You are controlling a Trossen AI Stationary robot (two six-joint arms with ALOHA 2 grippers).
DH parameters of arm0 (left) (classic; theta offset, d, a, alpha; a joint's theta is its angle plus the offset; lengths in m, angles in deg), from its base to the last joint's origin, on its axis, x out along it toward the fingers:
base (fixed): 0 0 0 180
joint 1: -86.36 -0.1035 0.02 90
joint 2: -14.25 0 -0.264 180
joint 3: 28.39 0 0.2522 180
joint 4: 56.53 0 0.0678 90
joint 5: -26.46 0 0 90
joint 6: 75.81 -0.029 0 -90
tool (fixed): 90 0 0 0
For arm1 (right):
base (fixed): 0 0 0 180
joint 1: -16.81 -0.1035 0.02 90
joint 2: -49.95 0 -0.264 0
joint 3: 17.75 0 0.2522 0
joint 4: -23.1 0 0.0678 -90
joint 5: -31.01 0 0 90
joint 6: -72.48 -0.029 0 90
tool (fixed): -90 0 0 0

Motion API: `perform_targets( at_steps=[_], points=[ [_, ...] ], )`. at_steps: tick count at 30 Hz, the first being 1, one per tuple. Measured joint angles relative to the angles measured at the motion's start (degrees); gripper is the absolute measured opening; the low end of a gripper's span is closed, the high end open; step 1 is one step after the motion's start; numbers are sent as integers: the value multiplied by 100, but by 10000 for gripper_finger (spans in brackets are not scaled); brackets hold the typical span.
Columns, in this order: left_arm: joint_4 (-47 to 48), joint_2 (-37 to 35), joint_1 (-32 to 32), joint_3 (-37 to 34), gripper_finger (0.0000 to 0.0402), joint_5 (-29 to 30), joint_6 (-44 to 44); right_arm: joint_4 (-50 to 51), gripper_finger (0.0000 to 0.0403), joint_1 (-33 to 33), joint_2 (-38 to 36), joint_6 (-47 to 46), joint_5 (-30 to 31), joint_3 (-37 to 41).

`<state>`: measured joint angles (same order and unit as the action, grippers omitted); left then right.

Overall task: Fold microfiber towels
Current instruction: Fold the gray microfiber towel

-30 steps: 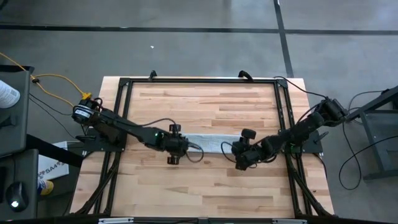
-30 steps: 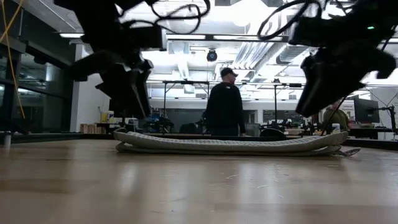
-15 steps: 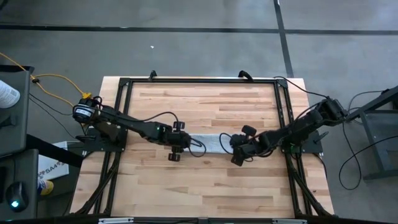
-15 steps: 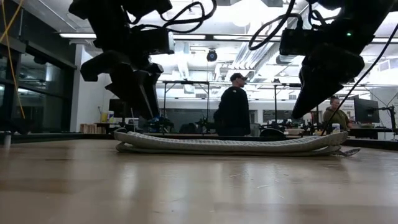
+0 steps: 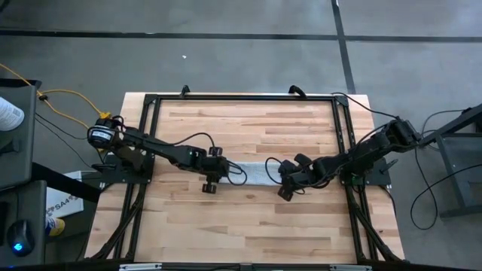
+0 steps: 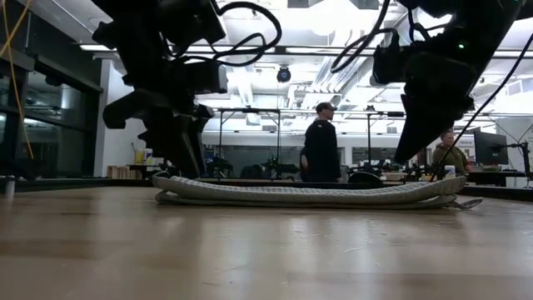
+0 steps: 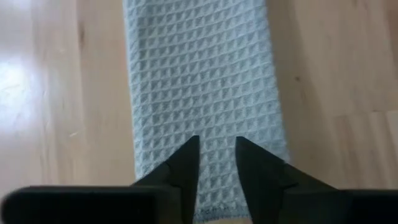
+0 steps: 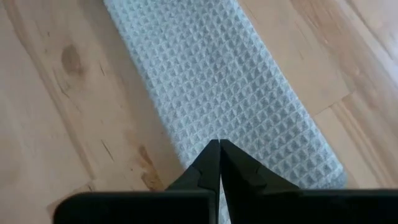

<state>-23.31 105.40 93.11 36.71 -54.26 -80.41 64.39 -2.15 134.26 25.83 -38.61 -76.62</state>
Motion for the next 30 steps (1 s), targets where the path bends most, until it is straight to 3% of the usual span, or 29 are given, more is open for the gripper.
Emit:
perform_targets(
  at_steps=[8, 17, 30],
  points=[
    [-10, 0, -248, 0, 5, -297, -253, -66, 2, 1, 0, -456, -113, 251],
    [-49, 4, -338, -32, 2, -403, -293, -320, 2, 170, 59, -472, -171, 441],
    [-906, 9, -338, -680, 1, -424, -247, -552, 2, 265, 359, -475, -296, 551]
  ],
)
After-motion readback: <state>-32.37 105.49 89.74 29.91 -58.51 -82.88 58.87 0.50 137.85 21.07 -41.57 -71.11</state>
